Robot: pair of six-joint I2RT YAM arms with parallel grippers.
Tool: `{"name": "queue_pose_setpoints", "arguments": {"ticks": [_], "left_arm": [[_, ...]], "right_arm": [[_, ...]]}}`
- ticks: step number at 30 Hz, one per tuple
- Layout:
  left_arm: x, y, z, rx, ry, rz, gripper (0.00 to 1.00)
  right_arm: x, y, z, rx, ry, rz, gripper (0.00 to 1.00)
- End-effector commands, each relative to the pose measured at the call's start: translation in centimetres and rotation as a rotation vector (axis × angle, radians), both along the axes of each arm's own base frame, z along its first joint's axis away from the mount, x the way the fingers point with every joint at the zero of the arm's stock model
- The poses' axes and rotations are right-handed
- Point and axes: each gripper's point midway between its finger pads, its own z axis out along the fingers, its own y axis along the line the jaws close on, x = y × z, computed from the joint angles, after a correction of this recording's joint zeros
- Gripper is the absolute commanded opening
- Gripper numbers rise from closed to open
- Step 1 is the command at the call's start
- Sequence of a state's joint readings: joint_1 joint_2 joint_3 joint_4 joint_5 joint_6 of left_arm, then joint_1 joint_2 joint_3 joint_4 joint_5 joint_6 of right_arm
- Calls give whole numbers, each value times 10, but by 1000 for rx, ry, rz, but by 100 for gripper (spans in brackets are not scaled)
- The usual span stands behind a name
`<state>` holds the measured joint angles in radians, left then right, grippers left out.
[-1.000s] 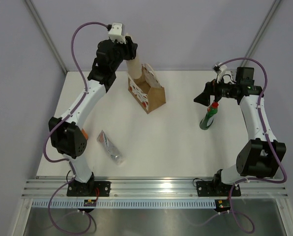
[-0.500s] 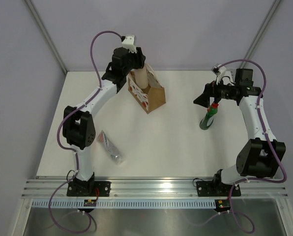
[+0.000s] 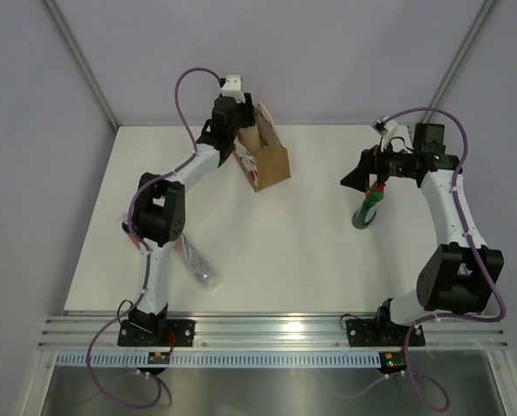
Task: Place the personal care products into the canvas bag
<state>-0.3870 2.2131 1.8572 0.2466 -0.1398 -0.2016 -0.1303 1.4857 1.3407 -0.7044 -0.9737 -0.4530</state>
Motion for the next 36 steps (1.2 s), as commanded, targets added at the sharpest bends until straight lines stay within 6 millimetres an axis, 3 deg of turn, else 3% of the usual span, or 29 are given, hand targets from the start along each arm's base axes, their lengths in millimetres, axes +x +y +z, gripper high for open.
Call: {"name": "queue_pose_setpoints", "arguments": {"ticks": [1,7,16,23,25,26,27,29,30,36], "left_arm": [[8,13,148,-202,-410,55,0],[14,18,148,-220,-437,93,0],[22,27,166,-167,-506,130,0],[38,27,130,-131,-424,116,0],[40,24,115,-126,-392,104,5],[40,23,112,-127,-384,101,8],[40,22,107,-128,-373,99,25],[40,22,100,-125,-351,101,42],[40,22,100,-125,-347,102,63],[29,29,124,-96,-376,107,94]], "right_arm": [[-6,5,8,19,-34,30,99],[-9,6,6,27,-22,36,100],[-8,7,5,45,-12,41,99],[-12,8,6,39,-9,62,99],[-13,8,5,35,-5,65,100],[-14,8,6,33,-6,65,99],[-14,8,7,32,-12,66,99],[-15,8,7,33,-10,67,100],[-15,8,8,33,-12,67,99],[-19,10,9,37,-11,89,100]]}}
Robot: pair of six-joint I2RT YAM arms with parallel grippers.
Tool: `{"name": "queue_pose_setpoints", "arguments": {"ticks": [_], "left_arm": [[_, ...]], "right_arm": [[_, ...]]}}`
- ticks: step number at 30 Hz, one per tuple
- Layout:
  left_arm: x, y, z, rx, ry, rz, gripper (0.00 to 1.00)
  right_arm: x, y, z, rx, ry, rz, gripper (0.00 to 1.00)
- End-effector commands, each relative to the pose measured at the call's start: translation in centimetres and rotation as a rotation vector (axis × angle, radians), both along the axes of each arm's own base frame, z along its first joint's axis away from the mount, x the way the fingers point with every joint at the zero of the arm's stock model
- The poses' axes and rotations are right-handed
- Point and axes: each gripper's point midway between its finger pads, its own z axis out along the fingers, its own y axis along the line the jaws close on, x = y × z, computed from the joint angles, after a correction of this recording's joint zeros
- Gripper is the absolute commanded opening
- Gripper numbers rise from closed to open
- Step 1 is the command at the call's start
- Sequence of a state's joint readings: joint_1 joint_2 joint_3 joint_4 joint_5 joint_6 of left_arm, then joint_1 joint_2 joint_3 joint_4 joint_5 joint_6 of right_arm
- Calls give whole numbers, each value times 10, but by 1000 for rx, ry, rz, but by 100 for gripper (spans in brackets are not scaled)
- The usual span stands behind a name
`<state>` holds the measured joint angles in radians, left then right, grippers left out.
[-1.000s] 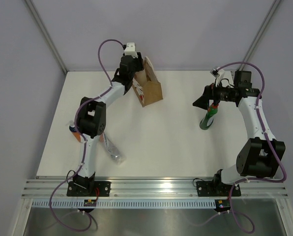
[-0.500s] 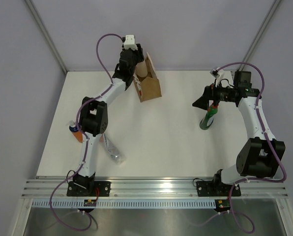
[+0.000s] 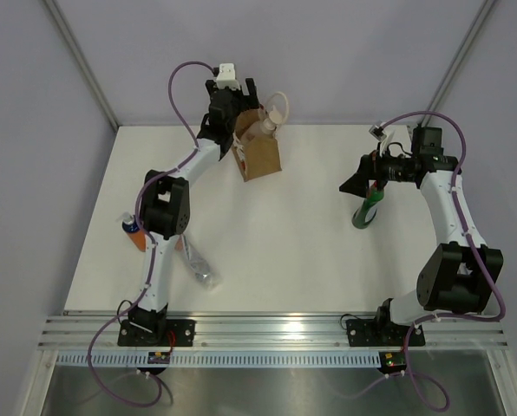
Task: Place the personal care products into the canvas bag
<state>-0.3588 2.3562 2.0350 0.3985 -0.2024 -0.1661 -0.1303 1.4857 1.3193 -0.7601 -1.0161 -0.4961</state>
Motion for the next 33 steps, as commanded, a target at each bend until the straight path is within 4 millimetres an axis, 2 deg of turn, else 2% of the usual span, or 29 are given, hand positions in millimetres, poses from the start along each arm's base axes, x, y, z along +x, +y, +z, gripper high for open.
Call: {"name": "queue_pose_setpoints", "arguments": {"ticks": [1,5,7,11,17,20,21,23,24,25,27,28,29,30,32,33], "left_arm": [[-18,13,100,-43,-208,17,98],[-39,20,139,-24,-268,-9,98],[-48,20,150,-10,-285,-23,98],[-68,25,158,13,-298,-42,98],[-94,36,154,32,-275,-48,98],[-113,38,157,55,-269,-73,98],[-118,39,158,64,-269,-77,98],[-135,41,159,92,-244,-100,98],[-142,43,160,103,-233,-104,99],[-149,46,154,114,-193,-106,99],[-172,57,158,109,-173,-92,99],[-181,63,154,109,-148,-75,99],[-201,72,170,89,-172,-62,99],[-209,76,149,90,-129,-61,99],[-229,85,141,85,-109,-46,99],[-248,94,132,74,-100,-39,99]], "right_arm": [[-8,5,18,13,-53,59,100],[-16,6,21,-2,-51,109,99],[-18,5,22,-13,-52,119,100],[-17,4,25,-20,-67,114,99],[-10,2,28,-18,-45,58,99],[3,-6,26,-32,-6,-50,99],[13,-14,23,-46,22,-145,99],[22,-26,24,-80,31,-263,99],[28,-40,21,-125,49,-368,99],[29,-46,25,-150,27,-403,99],[30,-64,22,-211,20,-507,100],[26,-68,28,-225,-5,-540,99],[24,-72,29,-235,-12,-564,100],[23,-79,24,-254,-7,-611,100],[15,-84,35,-261,-54,-655,99],[13,-89,35,-267,-72,-691,100]]}}
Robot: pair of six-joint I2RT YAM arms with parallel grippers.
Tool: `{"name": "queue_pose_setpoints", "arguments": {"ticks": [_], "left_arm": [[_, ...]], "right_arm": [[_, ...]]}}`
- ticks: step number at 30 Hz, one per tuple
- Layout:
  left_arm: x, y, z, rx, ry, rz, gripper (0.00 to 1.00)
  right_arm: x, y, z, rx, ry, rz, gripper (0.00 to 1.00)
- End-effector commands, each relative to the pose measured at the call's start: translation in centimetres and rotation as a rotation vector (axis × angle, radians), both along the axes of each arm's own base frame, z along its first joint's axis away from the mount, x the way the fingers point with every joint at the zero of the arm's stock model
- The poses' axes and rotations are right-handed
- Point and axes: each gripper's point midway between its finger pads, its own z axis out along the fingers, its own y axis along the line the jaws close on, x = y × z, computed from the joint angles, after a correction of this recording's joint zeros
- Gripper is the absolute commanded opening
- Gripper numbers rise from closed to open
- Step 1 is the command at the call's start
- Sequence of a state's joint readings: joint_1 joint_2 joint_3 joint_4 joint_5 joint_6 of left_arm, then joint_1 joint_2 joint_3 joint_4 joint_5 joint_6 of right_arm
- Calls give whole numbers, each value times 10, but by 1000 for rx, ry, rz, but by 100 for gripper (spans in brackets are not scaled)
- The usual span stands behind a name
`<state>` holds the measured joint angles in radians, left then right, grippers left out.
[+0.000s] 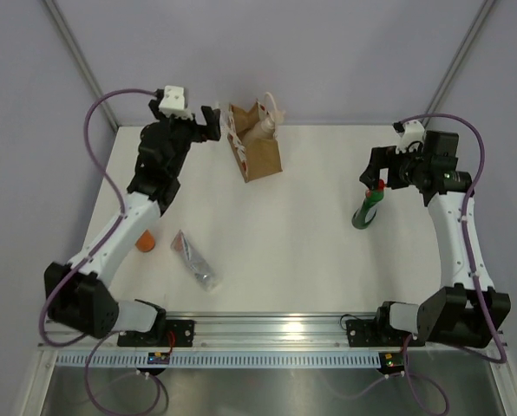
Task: Place the personal care products into the canvas bag
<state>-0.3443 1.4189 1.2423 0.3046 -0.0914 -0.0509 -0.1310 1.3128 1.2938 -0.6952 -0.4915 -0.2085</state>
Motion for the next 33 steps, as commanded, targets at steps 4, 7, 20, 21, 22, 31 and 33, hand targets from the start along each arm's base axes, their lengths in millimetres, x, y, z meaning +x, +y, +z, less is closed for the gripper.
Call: {"name": "queue_pose_setpoints", "arguments": {"ticks": [4,7,20,21,22,31,33], "left_arm": [[-79,42,-21,-43,22,71,99],[-106,58,-42,-68,74,111,99],[-178,98,-96,-193,148,214,99],[-179,99,-98,-193,154,221,99],[-180,99,-99,-194,156,222,99],[-181,96,-105,-217,181,210,99],[-181,96,-106,-224,180,211,99]], "right_arm": [[-6,-24,24,-87,-136,-154,100],[-5,-31,4,-76,-25,-214,100],[-9,-26,-58,56,48,-547,99],[-6,-13,-61,36,36,-525,99],[-3,-12,-63,21,25,-534,99],[27,-51,-73,-89,-53,-782,69],[27,-51,-76,-92,-52,-779,58]]}}
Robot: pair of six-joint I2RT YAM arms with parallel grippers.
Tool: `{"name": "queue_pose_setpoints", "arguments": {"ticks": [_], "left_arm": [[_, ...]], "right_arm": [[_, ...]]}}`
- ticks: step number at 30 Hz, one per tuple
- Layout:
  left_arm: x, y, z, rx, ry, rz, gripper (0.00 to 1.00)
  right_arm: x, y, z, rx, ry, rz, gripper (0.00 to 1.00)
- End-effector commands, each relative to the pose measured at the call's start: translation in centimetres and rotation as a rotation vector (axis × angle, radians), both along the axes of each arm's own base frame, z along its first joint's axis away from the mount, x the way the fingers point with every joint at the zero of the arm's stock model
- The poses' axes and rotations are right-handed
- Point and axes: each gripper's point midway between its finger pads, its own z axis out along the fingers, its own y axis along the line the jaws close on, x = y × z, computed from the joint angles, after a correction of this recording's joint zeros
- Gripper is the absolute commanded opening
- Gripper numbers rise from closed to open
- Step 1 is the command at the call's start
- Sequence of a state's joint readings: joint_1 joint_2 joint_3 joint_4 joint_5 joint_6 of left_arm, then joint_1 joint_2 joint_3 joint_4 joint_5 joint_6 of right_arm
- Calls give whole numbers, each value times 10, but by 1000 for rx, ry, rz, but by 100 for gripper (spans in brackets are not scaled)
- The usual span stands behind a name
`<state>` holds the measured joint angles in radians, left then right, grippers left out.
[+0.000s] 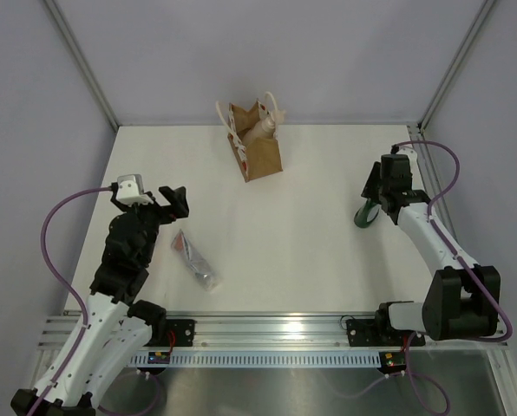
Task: Place the personal care products into the canvas bag
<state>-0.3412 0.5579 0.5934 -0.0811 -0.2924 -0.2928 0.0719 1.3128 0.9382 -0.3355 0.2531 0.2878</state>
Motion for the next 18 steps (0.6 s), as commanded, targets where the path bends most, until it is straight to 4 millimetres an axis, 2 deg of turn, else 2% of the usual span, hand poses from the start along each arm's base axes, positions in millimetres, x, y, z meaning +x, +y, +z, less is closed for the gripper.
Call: {"name": "queue_pose_setpoints", "arguments": {"ticks": [1,2,5,6,9,10,11,13,14,16,18], "left_arm": [[0,4,2,-33,-19,25,99],[1,3,2,-37,-22,25,99],[2,2,3,-36,-25,19,99],[3,1,4,-33,-23,13,99],[4,-1,8,-24,-26,0,99],[4,-2,8,-23,-28,-1,99],[4,-2,10,-25,-35,-5,99],[4,-3,11,-26,-38,-11,99],[3,-3,12,-27,-39,-12,99],[3,-4,13,-25,-42,-17,99],[2,-4,13,-24,-42,-20,99]], "right_arm": [[16,-15,20,-38,-103,-87,54],[15,-11,16,-29,-99,-64,49],[17,-5,16,-25,-100,-16,22],[17,-3,18,-23,-104,-6,2],[20,14,33,16,-108,116,0],[16,31,34,59,-83,214,0],[20,43,48,87,-103,281,0],[16,74,60,167,-114,462,0],[17,82,71,189,-132,500,0],[15,100,79,244,-139,601,0],[21,109,88,273,-152,643,0]]}}
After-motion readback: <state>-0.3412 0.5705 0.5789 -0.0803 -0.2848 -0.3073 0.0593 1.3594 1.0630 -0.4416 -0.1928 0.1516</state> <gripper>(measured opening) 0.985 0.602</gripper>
